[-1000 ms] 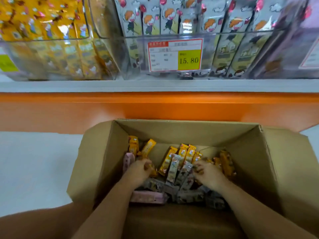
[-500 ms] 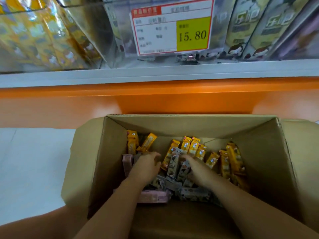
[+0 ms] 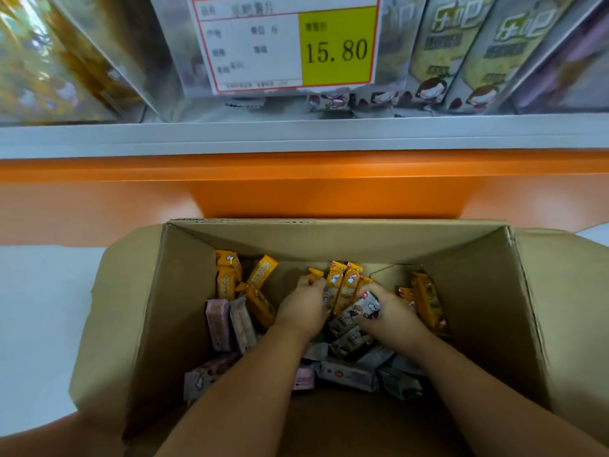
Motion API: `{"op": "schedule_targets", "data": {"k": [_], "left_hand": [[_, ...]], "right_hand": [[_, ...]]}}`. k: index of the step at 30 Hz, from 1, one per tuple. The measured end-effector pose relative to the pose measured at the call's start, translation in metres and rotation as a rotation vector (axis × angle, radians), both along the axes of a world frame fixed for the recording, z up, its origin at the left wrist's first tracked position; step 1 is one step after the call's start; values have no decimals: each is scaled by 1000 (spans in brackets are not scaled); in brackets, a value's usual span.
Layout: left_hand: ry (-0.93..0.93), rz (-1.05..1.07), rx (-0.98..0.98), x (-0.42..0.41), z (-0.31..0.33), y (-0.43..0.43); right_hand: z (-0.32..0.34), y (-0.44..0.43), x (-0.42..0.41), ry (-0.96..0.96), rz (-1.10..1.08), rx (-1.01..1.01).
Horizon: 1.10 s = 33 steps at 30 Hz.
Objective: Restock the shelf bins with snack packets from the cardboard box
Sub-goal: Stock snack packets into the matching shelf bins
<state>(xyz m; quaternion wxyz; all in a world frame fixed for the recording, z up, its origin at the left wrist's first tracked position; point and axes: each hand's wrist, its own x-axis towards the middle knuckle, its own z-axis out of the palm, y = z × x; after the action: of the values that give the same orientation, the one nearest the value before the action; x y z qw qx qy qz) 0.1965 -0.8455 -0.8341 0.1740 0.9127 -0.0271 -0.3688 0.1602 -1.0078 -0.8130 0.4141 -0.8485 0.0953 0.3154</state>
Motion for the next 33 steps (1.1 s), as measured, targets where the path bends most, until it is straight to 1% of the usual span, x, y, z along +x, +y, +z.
{"op": "schedule_targets", "data": {"k": [5, 10, 12, 15, 19, 22, 24, 25, 28, 31, 33], "left_hand": [[6, 89, -119, 6, 17, 4], [17, 52, -179, 7, 61, 16], [35, -35, -172, 9, 85, 19], [19, -199, -103, 14, 131, 21], [-91, -451, -4, 17, 215, 22], [-202, -519, 31, 18, 282, 34], [-308, -469, -21, 17, 328, 48], [-374, -419, -76, 15, 350, 57], [-609, -183, -330, 10, 398, 79], [-867, 28, -578, 15, 410, 89], [-1019, 103, -644, 24, 408, 86]], "right_hand": [[16, -8, 3, -24, -33, 50], [60, -10, 7, -92, -22, 63], [83, -9, 7, -144, 23, 49], [122, -5, 5, -227, 132, -7], [186, -2, -6, -339, 203, -14], [242, -3, -14, -506, 259, -100], [282, -3, -18, -597, 258, -93], [303, -3, -19, -638, 251, -90], [358, -2, -19, -789, 257, -113], [396, 6, -6, -990, 209, -145], [411, 16, 10, -1136, 200, -199]]}}
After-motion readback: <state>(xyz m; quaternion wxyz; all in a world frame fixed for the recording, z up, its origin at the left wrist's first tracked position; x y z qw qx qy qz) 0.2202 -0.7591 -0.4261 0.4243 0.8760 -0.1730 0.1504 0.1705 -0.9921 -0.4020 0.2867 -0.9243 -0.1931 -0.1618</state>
